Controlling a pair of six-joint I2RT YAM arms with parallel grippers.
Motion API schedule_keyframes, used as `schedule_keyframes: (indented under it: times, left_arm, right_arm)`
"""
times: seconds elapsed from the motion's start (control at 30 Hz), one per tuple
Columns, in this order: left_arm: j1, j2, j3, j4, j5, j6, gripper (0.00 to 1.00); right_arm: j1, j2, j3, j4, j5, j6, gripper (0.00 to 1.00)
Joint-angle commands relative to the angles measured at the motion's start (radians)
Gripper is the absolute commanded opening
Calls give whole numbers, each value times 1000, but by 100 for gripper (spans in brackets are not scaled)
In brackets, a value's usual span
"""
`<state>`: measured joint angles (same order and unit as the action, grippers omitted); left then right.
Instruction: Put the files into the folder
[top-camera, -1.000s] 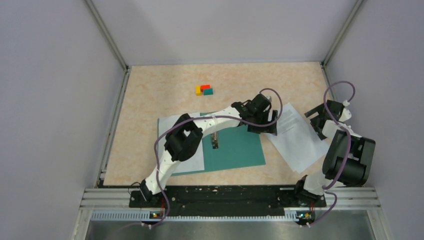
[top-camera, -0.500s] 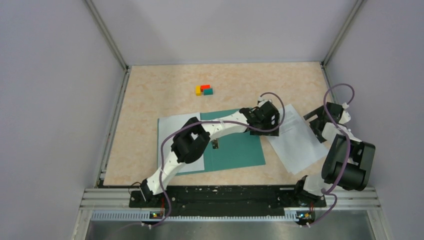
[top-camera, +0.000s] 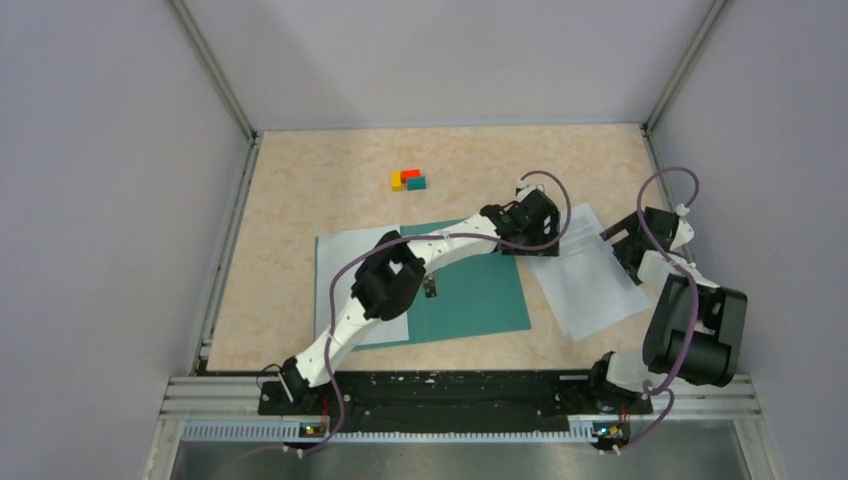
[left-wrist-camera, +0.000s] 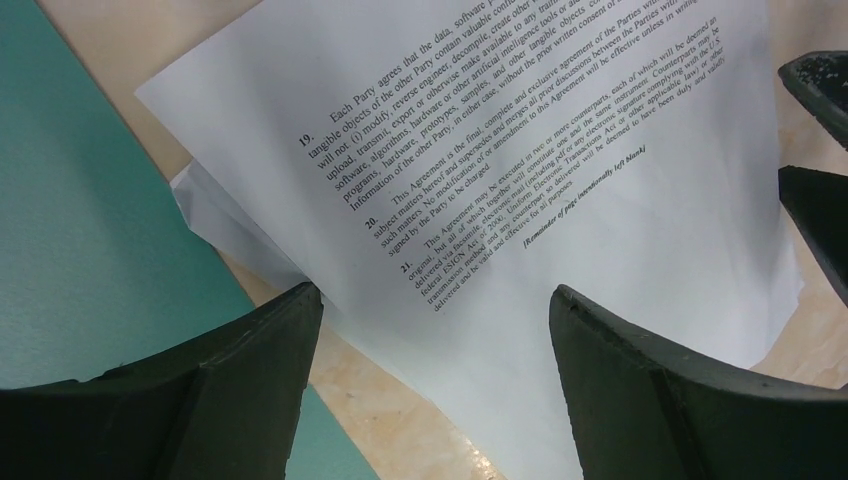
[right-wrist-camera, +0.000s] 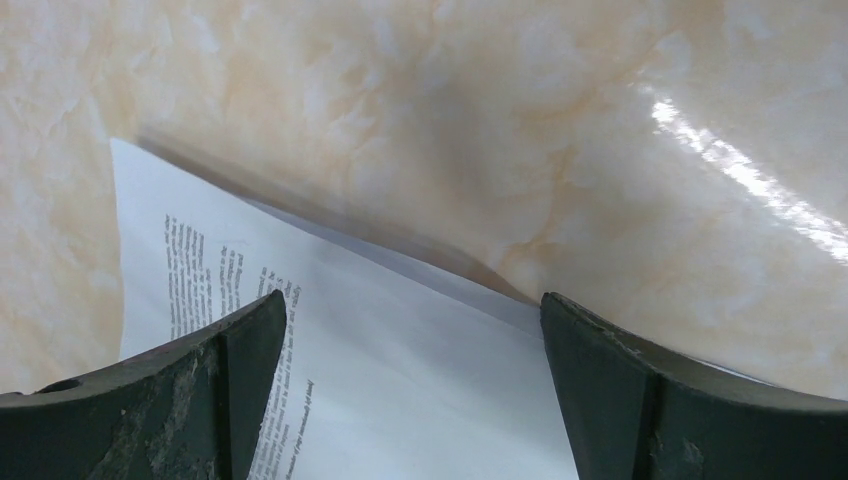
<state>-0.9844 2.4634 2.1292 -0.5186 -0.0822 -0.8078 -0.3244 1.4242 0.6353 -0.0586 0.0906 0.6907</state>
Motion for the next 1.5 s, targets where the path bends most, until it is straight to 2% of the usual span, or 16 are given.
schedule_keyframes:
  times: [0.0, 0.13, 0.43, 0.7, 0.87, 0.93, 1.1, 1.17, 1.23, 1.33, 1.47]
  left_arm:
    - [50, 21, 45, 16, 46, 52, 89]
    - [90, 42, 74, 27, 153, 89, 88]
    - [154, 78, 110, 29, 258, 155, 88]
    - [173, 71, 91, 26, 306, 195, 88]
    - [179, 27, 39, 62, 349, 205, 88]
    - [184, 3, 34, 66, 362, 209, 88]
    - [205, -55, 34, 49, 382, 215, 88]
    - [215, -85, 29, 37, 386, 225, 88]
    - [226, -123, 6, 33, 389, 232, 88]
    - [249, -202, -62, 37, 390, 230, 88]
    - [284, -329, -220, 42, 351, 216, 88]
  right_arm:
    - [77, 54, -75, -127, -123, 55, 97]
    - [121, 35, -97, -114, -164, 91, 97]
    - [231, -29, -124, -111, -252, 130, 97]
    - [255, -22, -105, -115, -322, 25, 95]
    - [255, -84, -94, -136, -324, -1, 81]
    - [255, -102, -68, -150, -341, -17, 70]
    - [255, -110, -21, -178, -408, -35, 33]
    - [255, -111, -13, -180, -435, -34, 25]
    - [255, -115, -3, -180, -467, -33, 21]
    - [255, -130, 8, -173, -506, -16, 19]
    - [257, -162, 4, -138, -546, 23, 19]
